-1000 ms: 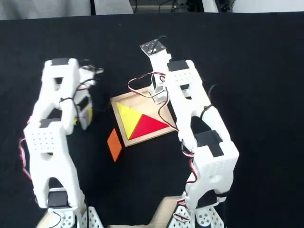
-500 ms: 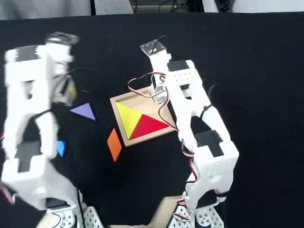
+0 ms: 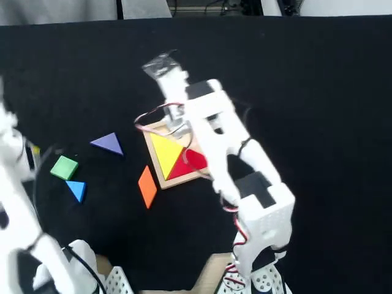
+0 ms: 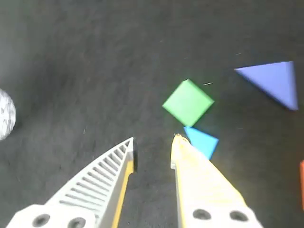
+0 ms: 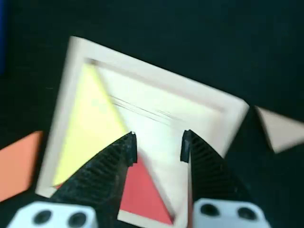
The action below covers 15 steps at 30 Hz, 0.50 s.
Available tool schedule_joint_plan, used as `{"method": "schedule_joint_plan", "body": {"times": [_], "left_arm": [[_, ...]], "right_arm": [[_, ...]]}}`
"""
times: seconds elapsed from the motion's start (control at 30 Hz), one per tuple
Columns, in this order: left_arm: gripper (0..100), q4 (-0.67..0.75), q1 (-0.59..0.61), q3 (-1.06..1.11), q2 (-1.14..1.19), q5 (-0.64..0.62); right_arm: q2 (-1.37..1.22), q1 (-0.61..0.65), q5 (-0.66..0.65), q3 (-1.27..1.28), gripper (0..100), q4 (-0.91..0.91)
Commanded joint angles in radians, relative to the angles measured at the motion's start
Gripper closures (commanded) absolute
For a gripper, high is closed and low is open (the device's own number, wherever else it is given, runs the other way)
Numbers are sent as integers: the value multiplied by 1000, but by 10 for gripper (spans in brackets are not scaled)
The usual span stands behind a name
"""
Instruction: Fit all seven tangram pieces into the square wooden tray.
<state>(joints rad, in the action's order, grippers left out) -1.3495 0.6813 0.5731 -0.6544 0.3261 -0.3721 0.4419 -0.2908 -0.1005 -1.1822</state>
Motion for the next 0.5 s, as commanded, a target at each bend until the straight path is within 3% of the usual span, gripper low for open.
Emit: {"method": "schedule_joint_plan", "body": {"times": [0.0,0.17,0.37,0.47], "left_arm": [[863,150,67,274,-161,-11],[865,238,94,478,-175,-15],[866,411,116,679,-157,-121],[866,430,157,700,-176,-123]], "right_arm": [[70,101,-12,-84,828,5],[65,216,-9,-150,802,-20],[-30,293,-9,-289,711,-26],[-120,327,-9,-387,697,-32]]}}
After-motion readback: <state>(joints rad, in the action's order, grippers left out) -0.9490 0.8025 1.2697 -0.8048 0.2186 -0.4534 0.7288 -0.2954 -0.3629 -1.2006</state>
